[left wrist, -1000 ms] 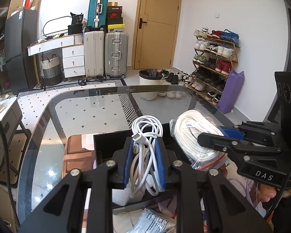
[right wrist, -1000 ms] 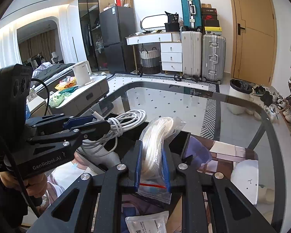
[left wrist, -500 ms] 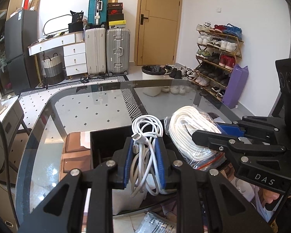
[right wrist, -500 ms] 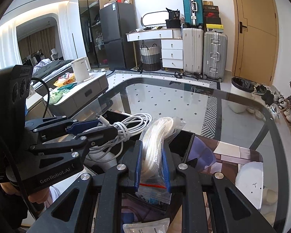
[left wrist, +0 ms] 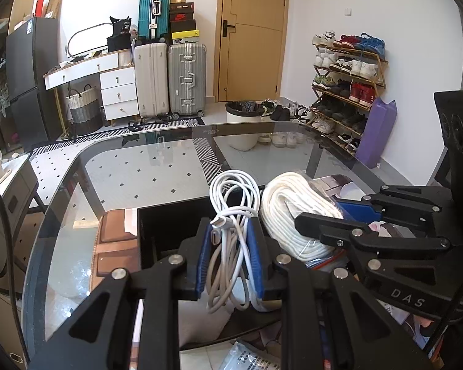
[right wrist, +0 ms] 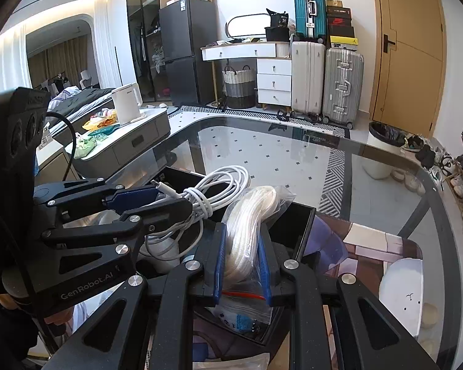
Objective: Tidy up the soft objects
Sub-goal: 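Lower the bagged cable with the right tool while the left tool lowers the loose cable into the box, then open both tools to release the cables inside the black box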
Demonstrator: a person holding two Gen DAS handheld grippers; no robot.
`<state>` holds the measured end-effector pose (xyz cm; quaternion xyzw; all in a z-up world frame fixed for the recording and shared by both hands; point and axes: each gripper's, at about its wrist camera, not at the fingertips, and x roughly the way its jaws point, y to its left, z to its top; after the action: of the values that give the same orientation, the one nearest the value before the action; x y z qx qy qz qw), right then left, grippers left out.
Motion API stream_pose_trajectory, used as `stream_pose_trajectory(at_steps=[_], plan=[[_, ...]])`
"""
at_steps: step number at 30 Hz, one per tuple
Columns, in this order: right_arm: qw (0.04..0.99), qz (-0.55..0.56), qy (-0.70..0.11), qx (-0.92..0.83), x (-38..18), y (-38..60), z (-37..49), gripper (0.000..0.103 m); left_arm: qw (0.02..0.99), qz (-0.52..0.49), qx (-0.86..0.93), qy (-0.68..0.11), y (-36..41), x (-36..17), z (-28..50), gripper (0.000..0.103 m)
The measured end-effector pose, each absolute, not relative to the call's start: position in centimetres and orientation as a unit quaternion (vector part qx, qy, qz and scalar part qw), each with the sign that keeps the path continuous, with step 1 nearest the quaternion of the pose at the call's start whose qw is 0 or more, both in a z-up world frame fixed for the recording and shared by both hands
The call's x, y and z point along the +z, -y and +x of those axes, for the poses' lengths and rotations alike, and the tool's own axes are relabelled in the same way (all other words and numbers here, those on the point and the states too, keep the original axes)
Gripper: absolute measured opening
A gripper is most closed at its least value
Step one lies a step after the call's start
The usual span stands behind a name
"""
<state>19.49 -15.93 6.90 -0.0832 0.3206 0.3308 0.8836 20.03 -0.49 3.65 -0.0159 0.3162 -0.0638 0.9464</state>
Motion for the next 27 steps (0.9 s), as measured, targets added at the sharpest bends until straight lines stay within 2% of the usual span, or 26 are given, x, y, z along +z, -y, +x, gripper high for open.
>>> stream_pose_trajectory(at_steps=[18, 21, 26, 27], plan=[[0.888, -0.080, -0.317, 0.322, 6.2, 16.1, 19.8, 0.019, 0.942, -0.011, -0.071, -0.328, 1.1, 3.2, 20.6, 0.024], [0.893, -0.078, -0.307, 0.318, 6.8, 16.6, 19.2, 0.028, 0.941, -0.022, -0.081, -0.328, 0.9, 3.3, 20.2, 0.025], [0.901, -0.082, -0.290, 0.312, 7.8, 17.9, 17.8, 0.051, 0.944, -0.024, -0.085, -0.319, 0.7, 4.7, 19.1, 0.042], [0.903, -0.081, -0.287, 0.310, 8.1, 18.3, 17.3, 0.054, 0.945, -0.024, -0.085, -0.316, 0.7, 5.0, 18.7, 0.048]])
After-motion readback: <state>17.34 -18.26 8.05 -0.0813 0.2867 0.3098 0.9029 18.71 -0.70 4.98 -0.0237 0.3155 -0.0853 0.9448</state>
